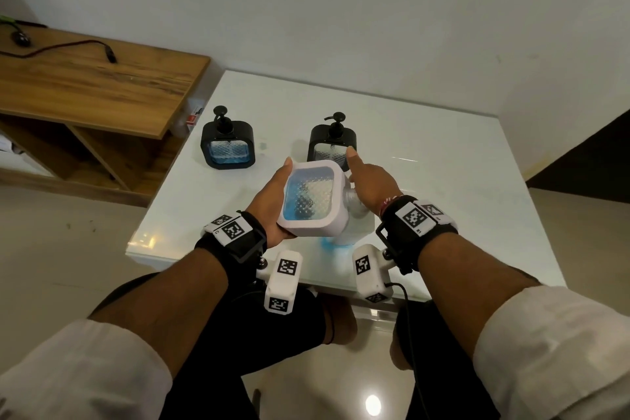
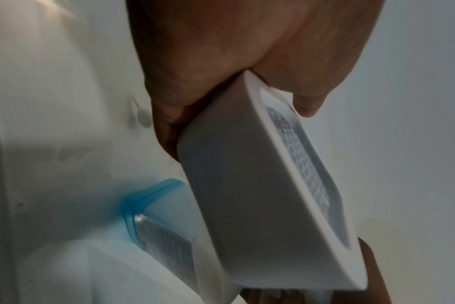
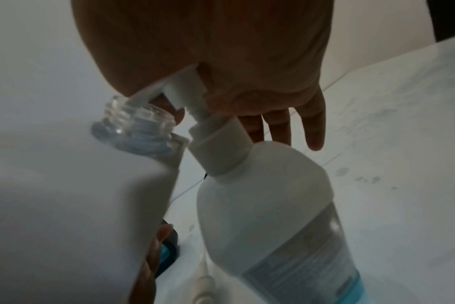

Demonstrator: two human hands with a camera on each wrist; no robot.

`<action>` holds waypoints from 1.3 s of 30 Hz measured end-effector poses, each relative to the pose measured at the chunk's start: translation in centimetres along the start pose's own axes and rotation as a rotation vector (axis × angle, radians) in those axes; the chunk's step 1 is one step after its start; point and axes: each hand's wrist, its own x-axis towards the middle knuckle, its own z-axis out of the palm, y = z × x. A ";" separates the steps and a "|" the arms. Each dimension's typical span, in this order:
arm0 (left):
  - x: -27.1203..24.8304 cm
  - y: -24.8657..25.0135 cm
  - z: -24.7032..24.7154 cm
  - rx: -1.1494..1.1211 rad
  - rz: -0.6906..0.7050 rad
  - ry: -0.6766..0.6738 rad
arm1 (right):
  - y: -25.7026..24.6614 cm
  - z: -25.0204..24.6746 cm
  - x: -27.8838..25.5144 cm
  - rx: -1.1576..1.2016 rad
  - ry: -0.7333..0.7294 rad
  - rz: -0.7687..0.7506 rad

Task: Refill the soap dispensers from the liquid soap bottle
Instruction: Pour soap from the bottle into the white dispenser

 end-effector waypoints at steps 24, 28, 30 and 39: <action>1.4 -0.7 -1.0 -0.010 -0.002 -0.025 | 0.5 0.0 -0.9 0.091 0.002 -0.007; 1.7 -0.7 -0.9 -0.024 -0.001 -0.041 | 0.5 0.1 -0.9 0.086 0.018 -0.009; 2.0 -0.8 -1.0 -0.023 -0.006 -0.060 | 0.6 0.0 -0.9 0.040 0.019 -0.003; 2.0 -1.1 -1.5 0.019 -0.008 -0.020 | 0.8 -0.3 -1.4 0.079 0.043 -0.004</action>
